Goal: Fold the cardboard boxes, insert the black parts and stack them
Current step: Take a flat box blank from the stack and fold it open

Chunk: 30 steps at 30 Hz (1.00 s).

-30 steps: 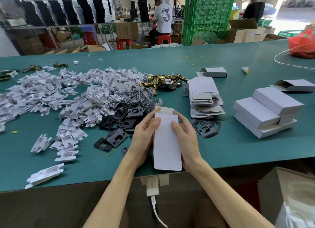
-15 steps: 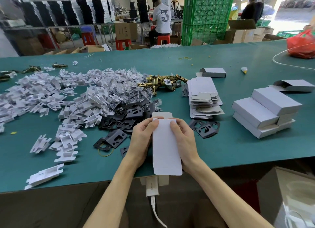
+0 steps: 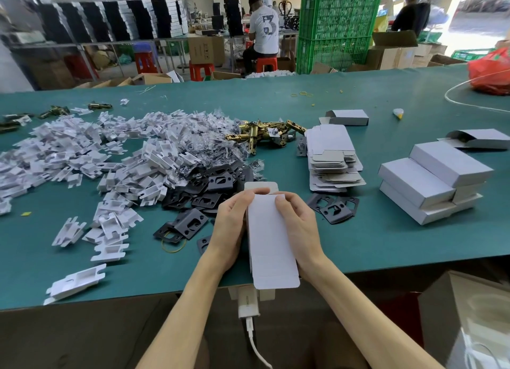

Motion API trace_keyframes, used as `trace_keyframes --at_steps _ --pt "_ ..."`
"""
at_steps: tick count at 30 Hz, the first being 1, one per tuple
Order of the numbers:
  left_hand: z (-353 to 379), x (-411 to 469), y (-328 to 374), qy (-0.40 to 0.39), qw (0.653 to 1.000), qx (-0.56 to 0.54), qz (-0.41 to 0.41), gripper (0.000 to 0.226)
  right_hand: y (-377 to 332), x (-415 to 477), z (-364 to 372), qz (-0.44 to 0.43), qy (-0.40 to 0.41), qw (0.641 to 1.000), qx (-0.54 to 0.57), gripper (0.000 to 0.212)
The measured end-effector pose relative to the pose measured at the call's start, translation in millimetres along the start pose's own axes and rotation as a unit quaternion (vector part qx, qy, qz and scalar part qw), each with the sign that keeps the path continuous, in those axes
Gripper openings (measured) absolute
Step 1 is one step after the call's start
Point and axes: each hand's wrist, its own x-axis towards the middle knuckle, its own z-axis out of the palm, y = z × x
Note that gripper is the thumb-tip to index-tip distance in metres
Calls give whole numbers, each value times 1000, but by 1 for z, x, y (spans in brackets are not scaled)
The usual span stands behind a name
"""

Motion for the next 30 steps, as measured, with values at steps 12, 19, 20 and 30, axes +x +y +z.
trace_keyframes --at_steps 12,19,20,30 --pt "0 -1 0 17 1000 11 10 37 -2 -1 1 -7 -11 1000 8 18" --pt "0 -3 2 -5 1000 3 3 34 -2 -1 1 -2 -7 1000 -3 17" --pt "1 -3 2 -3 1000 1 2 33 -1 -1 0 -1 -8 1000 -2 17" --pt "2 -4 3 13 1000 6 2 34 -4 -3 2 13 -16 1000 -13 20"
